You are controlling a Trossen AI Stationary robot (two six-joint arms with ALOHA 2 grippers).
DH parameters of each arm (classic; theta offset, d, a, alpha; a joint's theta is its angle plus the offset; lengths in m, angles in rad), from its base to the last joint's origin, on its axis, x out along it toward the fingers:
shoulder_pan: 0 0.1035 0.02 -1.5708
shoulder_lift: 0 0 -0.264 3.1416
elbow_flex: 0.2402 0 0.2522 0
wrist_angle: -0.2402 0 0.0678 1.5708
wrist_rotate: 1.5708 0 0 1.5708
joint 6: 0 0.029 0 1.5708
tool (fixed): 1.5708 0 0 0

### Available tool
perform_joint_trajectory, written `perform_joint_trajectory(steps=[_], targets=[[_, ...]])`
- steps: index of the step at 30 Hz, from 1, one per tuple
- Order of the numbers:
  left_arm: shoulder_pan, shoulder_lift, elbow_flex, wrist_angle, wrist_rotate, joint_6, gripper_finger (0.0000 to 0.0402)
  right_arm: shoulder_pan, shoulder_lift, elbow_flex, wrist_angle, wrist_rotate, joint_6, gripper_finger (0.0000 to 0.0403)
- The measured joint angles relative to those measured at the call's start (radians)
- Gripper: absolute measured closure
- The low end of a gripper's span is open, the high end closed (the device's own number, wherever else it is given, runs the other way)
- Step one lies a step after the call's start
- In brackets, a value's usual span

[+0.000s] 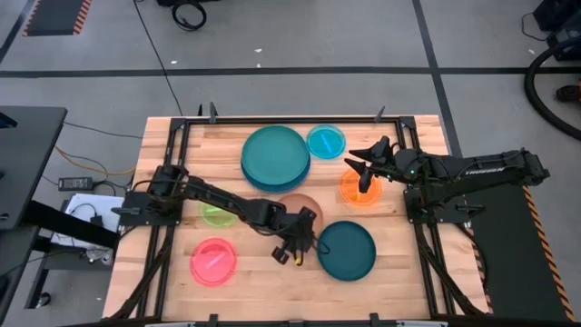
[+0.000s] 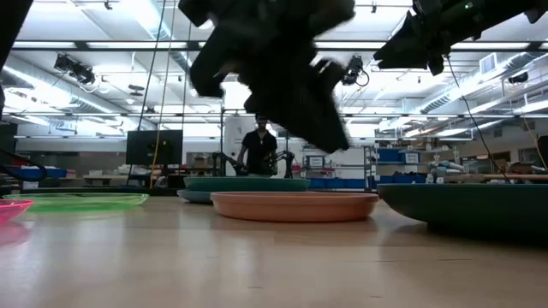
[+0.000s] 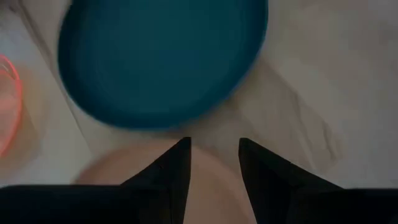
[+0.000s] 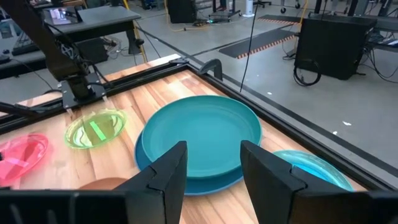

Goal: Stack plastic plates
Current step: Stack the brown plate on top of the dark green plate

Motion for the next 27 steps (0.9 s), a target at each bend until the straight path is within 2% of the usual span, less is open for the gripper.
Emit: perform_joint_trajectory(steps=[5,18,27], targets=[[0.001,0.0,0.0,0.038,-0.009,-0.052,0.026,0.0,0.0,0.0,-0.002,0.0,0.0,0.0243],[-0.005,0.0,0.0,0.114,-0.005,0.027,0.026,0.0,0.015,0.0,-0.001,-0.003,0.021,0.0243],[-0.012,0.053,0.001,0.253,0.074,0.091,0.026,-0.012,0.045,0.0,0.001,-0.02,0.03,0.0243]])
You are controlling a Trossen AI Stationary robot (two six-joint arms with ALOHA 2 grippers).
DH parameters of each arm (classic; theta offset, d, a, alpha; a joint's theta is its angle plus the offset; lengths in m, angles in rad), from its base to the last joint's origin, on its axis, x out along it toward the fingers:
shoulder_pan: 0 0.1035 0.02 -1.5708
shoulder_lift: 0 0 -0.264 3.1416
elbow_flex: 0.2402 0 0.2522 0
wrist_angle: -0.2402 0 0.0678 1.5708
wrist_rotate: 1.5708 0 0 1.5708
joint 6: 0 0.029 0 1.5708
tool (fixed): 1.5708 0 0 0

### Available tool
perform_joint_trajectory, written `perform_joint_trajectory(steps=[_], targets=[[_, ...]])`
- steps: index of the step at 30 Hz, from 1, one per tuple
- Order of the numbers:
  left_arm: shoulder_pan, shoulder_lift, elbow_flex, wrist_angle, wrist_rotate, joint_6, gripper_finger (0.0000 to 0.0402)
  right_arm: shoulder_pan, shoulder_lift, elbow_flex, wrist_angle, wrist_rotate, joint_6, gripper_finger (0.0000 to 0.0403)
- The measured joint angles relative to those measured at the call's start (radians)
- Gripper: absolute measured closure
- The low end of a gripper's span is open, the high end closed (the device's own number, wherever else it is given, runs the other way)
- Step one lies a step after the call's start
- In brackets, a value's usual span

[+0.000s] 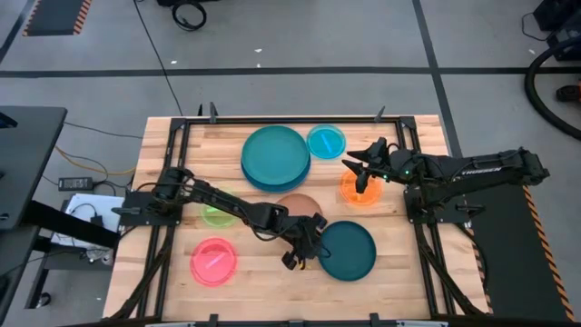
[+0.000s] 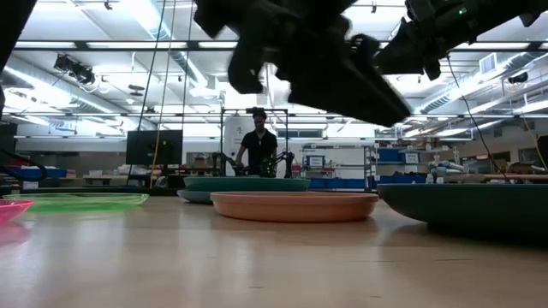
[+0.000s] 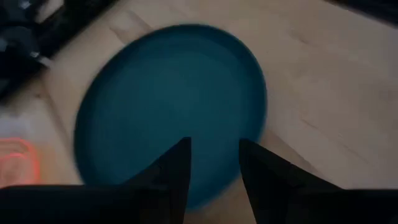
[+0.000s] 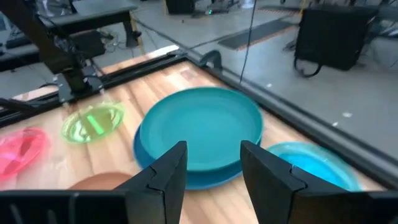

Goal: Stack plastic plates
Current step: Stack the brown plate on top of the dark green plate

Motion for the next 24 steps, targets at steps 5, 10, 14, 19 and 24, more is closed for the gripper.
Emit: perform_joint_trajectory(steps=[5,10,14,19,24], targets=[[-0.024,0.04,-0.002,0.012,0.002,0.054,0.026,0.022,0.005,0.0,-0.044,-0.035,0.054,0.0243],[-0.04,0.061,-0.003,0.022,0.003,0.124,0.026,0.041,0.006,0.0,-0.049,-0.035,0.084,0.0243],[-0.038,0.074,-0.002,0.005,-0.042,0.14,0.026,0.072,0.008,0.0,-0.081,-0.039,0.131,0.0243],[-0.036,0.061,-0.002,-0.059,-0.152,0.088,0.026,0.13,0.011,0.0,-0.14,-0.017,0.207,0.0243],[-0.043,0.056,0.0,-0.076,-0.16,0.077,0.026,0.169,0.011,0.0,-0.144,0.041,0.216,0.0243]])
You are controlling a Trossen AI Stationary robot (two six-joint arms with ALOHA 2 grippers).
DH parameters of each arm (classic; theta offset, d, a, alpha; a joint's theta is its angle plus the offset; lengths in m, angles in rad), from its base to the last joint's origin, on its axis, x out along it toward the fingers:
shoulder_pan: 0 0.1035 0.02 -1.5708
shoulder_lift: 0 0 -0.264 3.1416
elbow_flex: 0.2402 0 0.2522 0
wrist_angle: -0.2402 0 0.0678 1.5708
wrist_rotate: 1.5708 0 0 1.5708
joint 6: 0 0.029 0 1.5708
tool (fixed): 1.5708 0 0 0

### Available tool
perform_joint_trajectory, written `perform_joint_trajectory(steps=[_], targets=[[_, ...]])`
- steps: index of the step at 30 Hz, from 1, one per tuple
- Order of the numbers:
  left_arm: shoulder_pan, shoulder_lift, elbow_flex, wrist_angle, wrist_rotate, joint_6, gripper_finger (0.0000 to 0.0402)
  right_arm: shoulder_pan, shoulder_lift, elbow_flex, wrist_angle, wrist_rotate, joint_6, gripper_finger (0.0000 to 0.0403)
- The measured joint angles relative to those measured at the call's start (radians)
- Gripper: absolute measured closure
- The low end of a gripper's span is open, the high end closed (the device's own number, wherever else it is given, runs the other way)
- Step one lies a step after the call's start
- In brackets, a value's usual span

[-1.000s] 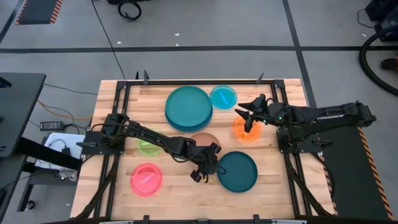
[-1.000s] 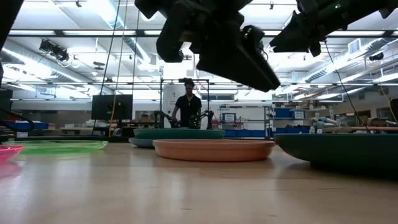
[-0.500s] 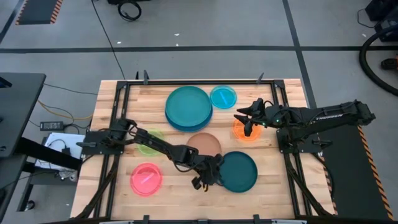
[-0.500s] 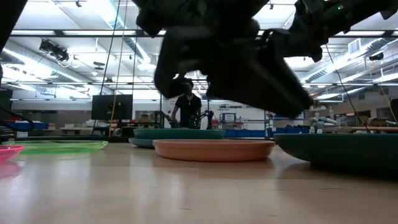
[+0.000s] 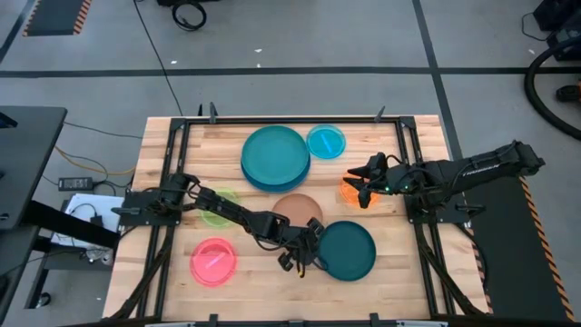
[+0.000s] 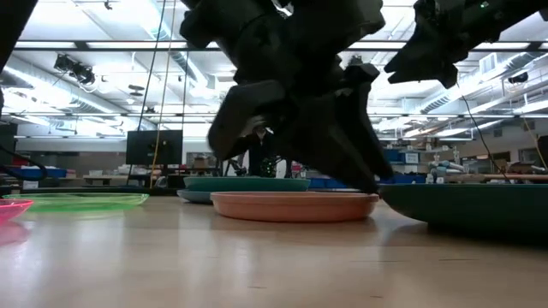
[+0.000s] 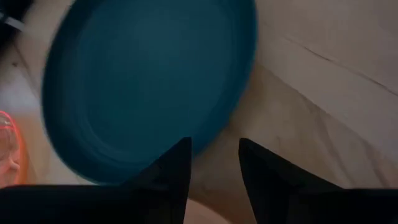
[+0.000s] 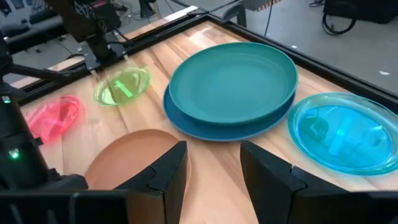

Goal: Stack plastic plates
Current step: Stack the brown plate on top of the dark green plate

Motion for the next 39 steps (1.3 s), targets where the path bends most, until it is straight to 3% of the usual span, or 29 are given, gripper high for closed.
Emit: perform_joint_trajectory(steps=[5,16,39], targets=[[-0.006,-0.01,-0.001,-0.094,-0.055,-0.038,0.026,0.013,0.0,0.0,-0.001,0.007,0.009,0.0243],[0.026,-0.047,0.001,-0.263,-0.072,-0.353,0.026,0.013,0.0,0.0,0.008,0.032,0.003,0.0243],[0.03,-0.034,-0.002,-0.353,-0.078,-0.417,0.026,0.013,0.0,0.0,0.017,0.041,-0.018,0.0243]])
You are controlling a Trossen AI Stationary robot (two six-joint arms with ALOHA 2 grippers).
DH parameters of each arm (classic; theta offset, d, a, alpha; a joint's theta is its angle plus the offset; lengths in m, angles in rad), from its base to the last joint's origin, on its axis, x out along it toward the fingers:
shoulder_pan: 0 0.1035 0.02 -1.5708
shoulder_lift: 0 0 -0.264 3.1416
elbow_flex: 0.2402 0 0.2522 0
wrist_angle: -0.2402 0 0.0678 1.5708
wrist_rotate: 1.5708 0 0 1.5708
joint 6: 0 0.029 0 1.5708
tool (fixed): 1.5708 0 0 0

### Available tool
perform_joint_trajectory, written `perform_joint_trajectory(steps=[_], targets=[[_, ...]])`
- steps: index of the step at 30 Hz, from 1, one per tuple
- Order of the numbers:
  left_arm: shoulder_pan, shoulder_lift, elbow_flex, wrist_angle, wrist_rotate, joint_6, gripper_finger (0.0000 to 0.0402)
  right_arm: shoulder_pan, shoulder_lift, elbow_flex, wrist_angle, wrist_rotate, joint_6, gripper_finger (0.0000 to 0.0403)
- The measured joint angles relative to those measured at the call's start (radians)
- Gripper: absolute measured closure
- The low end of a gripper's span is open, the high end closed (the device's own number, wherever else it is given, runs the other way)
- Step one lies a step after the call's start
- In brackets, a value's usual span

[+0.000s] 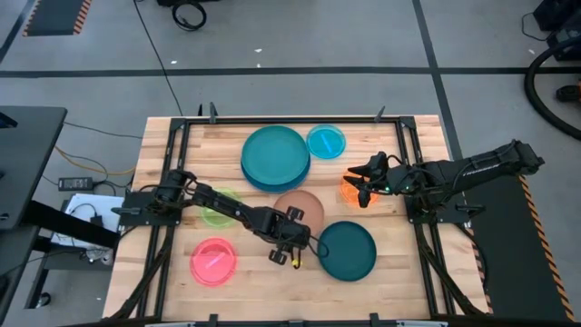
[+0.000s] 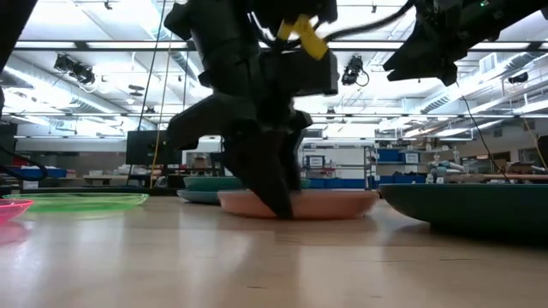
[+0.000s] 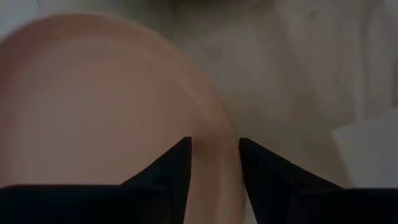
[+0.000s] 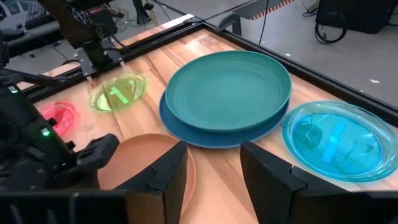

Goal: Stack plastic plates
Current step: Stack the brown plate on top of the dark green plate

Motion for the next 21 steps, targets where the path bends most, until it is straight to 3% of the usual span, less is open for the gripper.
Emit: perform_joint_trajectory(steps=[6,14,16,21], targets=[[0.003,0.0,0.0,-0.028,-0.054,-0.001,0.0279,0.0,0.0,0.0,0.011,0.0,-0.012,0.0243],[0.015,-0.002,0.001,-0.037,-0.056,0.001,0.0385,0.0,0.0,0.0,0.014,0.0,-0.018,0.0243],[0.015,-0.005,0.002,-0.047,-0.067,-0.008,0.0388,0.0,0.0,0.0,0.014,0.0,-0.019,0.0243],[-0.007,-0.01,0.041,-0.082,-0.208,0.016,0.0387,0.0,-0.003,0.0,0.014,0.0,-0.025,0.0243]])
